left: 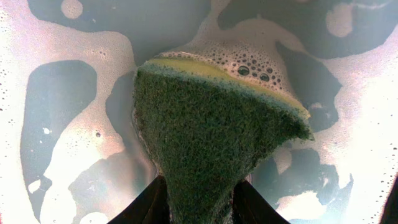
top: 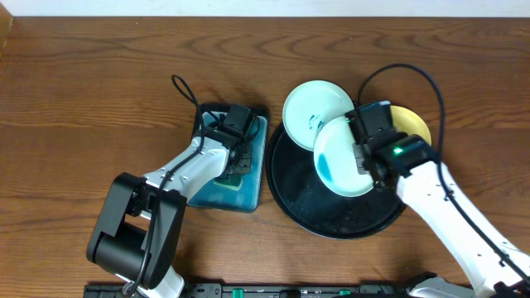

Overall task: Clean dirty plates on tray and stack at the side
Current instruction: 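Carry the pale green plate right and set it on the table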

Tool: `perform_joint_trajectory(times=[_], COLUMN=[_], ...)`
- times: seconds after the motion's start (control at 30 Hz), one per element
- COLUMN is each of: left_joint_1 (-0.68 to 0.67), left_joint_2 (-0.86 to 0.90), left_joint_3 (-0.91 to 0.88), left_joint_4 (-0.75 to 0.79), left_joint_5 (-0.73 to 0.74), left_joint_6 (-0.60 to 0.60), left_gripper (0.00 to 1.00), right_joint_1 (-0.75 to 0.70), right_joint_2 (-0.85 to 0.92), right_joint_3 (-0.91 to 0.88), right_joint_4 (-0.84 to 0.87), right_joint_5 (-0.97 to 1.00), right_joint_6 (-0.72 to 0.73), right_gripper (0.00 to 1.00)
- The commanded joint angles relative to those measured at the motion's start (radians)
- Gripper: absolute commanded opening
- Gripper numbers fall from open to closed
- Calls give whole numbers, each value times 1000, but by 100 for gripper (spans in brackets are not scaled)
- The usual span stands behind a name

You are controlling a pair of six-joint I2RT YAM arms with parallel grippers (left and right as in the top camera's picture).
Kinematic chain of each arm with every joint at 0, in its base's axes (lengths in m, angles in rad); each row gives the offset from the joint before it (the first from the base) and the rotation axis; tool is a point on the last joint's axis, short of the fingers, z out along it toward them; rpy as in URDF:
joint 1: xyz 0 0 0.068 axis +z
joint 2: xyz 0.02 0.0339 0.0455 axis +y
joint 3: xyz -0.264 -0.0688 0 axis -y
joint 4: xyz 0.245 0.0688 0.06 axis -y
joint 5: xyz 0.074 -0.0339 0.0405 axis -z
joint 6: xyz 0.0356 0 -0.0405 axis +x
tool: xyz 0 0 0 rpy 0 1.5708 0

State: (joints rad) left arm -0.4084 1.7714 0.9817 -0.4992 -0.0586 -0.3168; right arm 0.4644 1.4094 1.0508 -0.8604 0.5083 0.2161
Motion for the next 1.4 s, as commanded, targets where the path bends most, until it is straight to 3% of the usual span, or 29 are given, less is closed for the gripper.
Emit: perform_joint_trajectory(times=[0.0,0.37,0.77,1.23,1.37], left_joint_1=[4,4,4,4,4], left_joint_2=[26,26,26,26,26], left_joint_3=[-26,-26,-26,-26,-26], left_joint_4=[-7,-8,-6,-7,-7], left_joint_5=[7,23,22,22,22], left_joint_6=[-2,-2,-2,-2,-2], left_gripper=[32,32,32,32,32], right_joint_1=[72,311,445,484,474], right_joint_2=[1,3,3,3,3], right_joint_3=[34,34,34,34,34], right_joint_4=[18,121,120,125,123], right_joint_5=[202,483,723,758,692], right_joint_6=[8,-100,-101,-90,-51], right_gripper=[1,1,1,1,1])
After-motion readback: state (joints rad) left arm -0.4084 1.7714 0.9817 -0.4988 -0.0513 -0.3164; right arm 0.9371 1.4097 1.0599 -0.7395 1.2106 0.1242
